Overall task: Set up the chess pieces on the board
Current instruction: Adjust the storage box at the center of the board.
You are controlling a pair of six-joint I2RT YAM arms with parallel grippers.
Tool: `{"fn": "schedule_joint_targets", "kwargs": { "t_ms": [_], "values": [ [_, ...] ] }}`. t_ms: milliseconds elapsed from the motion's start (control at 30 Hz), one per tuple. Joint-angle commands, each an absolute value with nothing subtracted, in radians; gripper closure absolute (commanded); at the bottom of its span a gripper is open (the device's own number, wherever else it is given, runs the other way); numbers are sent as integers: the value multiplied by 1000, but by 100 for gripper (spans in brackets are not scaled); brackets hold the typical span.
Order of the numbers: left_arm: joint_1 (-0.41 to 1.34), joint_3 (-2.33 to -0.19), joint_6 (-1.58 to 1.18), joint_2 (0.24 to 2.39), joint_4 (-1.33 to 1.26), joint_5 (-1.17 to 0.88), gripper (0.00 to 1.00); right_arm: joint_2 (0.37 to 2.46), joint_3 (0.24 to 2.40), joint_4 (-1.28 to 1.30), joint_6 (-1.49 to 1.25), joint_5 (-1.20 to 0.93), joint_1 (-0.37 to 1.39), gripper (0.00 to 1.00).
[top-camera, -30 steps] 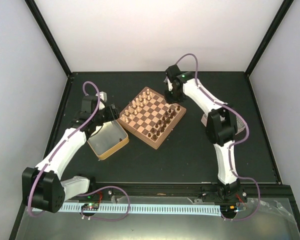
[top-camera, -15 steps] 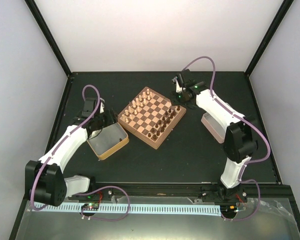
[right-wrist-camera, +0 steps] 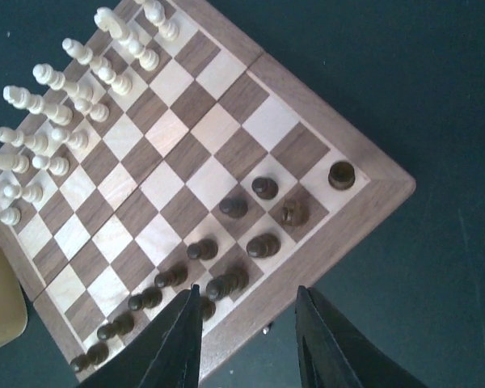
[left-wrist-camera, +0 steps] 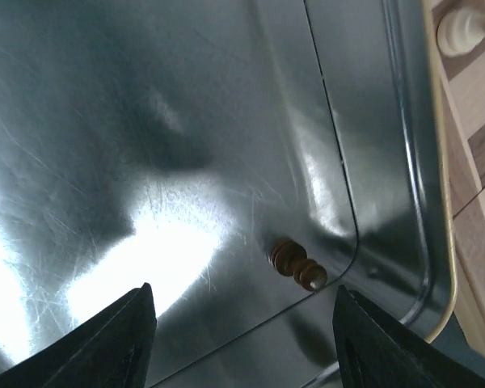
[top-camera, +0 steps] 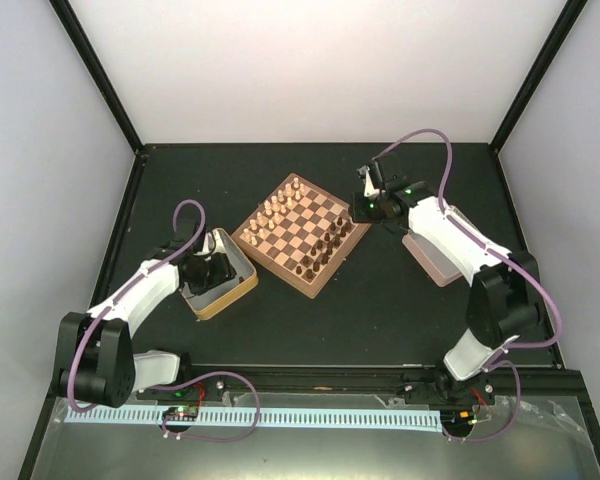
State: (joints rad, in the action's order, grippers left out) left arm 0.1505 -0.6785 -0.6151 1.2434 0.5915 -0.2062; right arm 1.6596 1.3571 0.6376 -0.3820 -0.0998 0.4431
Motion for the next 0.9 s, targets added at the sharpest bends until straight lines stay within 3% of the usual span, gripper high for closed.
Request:
{"fn": "schedule_joint_targets", "kwargs": {
  "t_ms": [0, 167, 333, 600, 867],
  "values": [
    [144, -677, -567, 1249, 579, -264, 39, 1601, 1293, 605, -400, -127, 442, 67],
    [144, -760, -447, 1254, 577, -214, 38, 1601, 1311, 573, -372, -129, 442, 67],
    [144, -830, -326, 1232, 547, -73, 30, 1626, 1323, 478, -310, -107, 442, 67],
    [125, -1062, -91, 1470, 692, 231, 23, 1653, 1270, 438, -290, 94, 440, 65],
    [77, -1176, 30, 1631, 728, 169, 29, 1574, 1171, 438, -392, 248, 440, 68]
  ]
}}
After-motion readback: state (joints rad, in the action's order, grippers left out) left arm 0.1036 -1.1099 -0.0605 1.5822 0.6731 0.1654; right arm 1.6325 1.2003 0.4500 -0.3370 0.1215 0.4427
